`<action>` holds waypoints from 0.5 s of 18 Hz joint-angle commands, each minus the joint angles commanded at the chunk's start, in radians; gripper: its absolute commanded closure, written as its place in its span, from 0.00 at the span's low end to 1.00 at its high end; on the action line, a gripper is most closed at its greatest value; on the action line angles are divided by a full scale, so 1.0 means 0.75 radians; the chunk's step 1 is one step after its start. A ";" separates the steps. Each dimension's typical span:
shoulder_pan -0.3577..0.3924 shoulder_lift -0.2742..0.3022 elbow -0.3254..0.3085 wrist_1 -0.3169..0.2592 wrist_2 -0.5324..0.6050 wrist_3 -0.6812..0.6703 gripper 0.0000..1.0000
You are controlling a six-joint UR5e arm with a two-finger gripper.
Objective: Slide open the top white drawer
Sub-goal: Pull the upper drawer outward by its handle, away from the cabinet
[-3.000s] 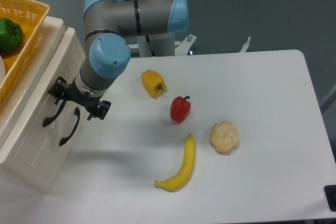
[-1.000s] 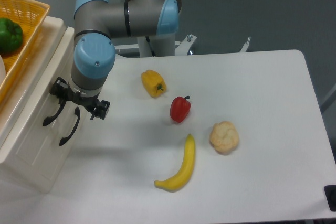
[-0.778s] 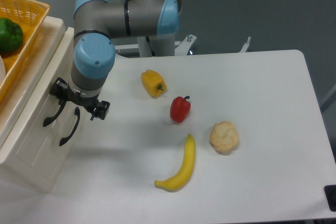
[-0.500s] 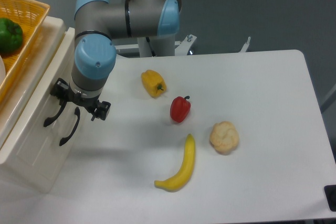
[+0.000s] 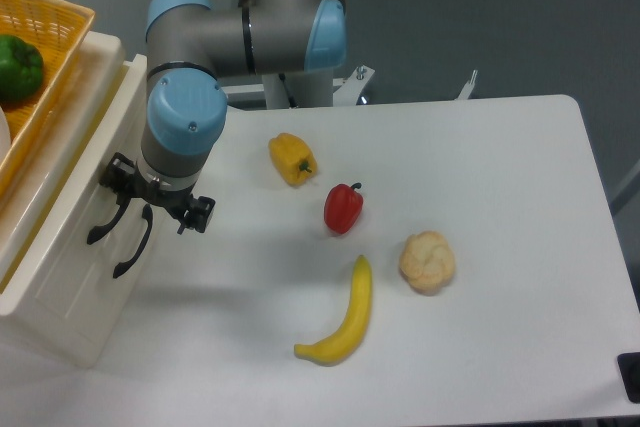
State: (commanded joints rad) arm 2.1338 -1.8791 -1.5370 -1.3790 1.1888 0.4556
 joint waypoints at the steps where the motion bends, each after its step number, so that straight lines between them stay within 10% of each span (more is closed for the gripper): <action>1: 0.002 0.000 0.000 0.000 0.000 0.002 0.00; 9: 0.018 0.000 0.002 0.000 0.000 0.002 0.00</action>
State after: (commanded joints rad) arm 2.1476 -1.8791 -1.5355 -1.3790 1.1888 0.4571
